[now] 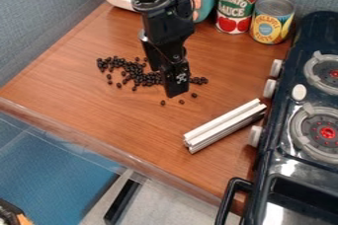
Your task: Sweep into pile
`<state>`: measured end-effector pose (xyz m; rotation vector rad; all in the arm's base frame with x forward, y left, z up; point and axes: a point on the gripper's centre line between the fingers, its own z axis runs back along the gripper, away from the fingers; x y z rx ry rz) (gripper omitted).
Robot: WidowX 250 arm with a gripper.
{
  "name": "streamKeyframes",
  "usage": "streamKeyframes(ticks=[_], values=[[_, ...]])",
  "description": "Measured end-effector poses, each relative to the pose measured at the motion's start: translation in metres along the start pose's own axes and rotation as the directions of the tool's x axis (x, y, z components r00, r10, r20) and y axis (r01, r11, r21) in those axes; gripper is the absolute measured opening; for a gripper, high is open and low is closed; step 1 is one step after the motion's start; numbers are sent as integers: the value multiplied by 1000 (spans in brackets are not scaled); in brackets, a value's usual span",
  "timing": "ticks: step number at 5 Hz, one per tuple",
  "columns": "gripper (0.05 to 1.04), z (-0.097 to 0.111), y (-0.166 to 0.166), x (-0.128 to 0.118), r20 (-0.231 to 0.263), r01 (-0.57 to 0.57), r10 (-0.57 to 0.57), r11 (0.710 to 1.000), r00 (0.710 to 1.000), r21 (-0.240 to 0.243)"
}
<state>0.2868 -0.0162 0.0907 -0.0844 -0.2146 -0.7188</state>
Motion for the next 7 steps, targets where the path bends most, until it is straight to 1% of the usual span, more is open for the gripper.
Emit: streamKeyframes(ticks=[1,2,3,4,5,6,7], values=[[1000,-7,-2,-2,-16,-7,7,1000,1000,-20],[1000,-9,-16,12,14,36,-35,999,999,-39],[1000,-12,-34,26,8,76,-75,997,997,-27],[1000,-16,-49,38,3,104,-104,995,995,11],[1000,-35,-48,44,-53,107,-104,992,993,69],[1000,-52,-42,44,-89,123,-116,989,989,76],[1000,-54,-33,41,-87,109,-102,990,991,87]])
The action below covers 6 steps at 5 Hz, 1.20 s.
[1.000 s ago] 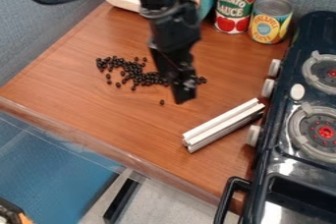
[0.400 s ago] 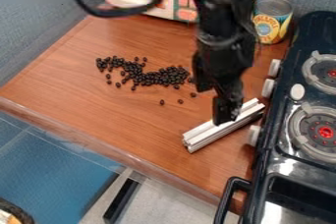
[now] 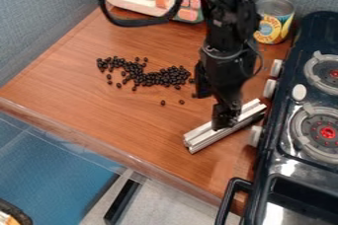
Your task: Sweep into pile
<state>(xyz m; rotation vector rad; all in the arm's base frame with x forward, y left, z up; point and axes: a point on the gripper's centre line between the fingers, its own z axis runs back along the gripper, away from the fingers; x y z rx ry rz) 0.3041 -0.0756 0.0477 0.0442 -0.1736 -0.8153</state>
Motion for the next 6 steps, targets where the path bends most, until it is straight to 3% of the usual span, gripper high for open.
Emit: streamKeyframes(ticks=[4,5,6], values=[[1000,-18,-17,-12,24,-55,59,990,998,-132],[948,-25,-17,-15,2,-59,60,989,998,-135],[653,-36,-14,-12,-7,-71,71,989,997,-132]])
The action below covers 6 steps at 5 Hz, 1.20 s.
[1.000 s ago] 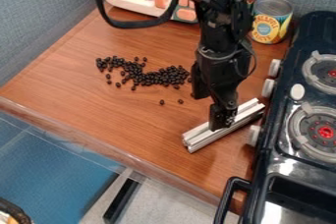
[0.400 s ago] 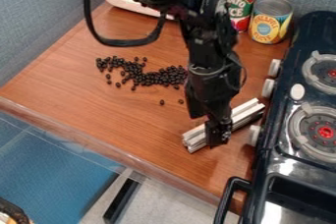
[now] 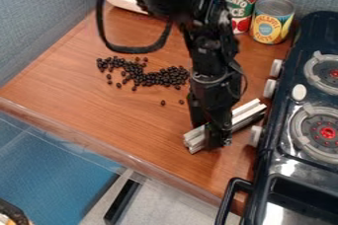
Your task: Sweep into pile
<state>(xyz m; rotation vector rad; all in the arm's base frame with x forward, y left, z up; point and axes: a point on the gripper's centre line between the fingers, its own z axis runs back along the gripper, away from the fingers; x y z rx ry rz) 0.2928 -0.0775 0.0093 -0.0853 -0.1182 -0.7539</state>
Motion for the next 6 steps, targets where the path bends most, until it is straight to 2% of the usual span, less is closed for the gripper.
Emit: streamKeyframes(ticks=[1,3,4,6], values=[[395,-3,9,12,17,-36,36,999,999,22],[385,-5,16,19,34,-72,71,997,997,23],[385,-4,24,12,35,-108,108,994,994,17],[385,-1,48,-13,24,-184,183,982,983,40]])
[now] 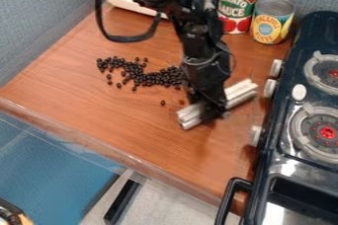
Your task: Sweep into pile
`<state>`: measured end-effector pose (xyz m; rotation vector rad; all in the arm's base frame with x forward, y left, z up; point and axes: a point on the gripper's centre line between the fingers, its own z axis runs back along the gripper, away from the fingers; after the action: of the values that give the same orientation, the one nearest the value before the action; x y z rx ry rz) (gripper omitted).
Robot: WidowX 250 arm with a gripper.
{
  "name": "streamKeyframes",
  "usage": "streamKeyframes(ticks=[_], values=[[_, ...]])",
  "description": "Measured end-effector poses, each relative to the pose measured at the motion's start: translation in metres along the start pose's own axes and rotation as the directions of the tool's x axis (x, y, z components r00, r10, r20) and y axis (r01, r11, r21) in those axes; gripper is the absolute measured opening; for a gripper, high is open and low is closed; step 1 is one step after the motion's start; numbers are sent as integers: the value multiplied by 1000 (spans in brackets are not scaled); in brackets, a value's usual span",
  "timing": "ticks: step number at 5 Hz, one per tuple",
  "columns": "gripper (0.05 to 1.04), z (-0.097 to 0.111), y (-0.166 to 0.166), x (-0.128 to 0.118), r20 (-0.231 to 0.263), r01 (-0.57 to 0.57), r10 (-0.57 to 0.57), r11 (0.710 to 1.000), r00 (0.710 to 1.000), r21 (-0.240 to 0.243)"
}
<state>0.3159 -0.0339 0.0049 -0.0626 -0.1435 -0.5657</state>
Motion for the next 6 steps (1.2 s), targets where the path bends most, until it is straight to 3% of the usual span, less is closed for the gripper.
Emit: streamKeyframes(ticks=[1,2,3,4,6], values=[[385,2,16,-10,-17,-21,21,999,1000,26],[385,2,26,-16,-37,-20,23,996,999,89],[384,3,33,-18,-26,-76,80,988,996,135],[385,5,54,-32,-5,-227,231,957,973,180],[385,7,68,-38,-12,-296,302,941,953,164]])
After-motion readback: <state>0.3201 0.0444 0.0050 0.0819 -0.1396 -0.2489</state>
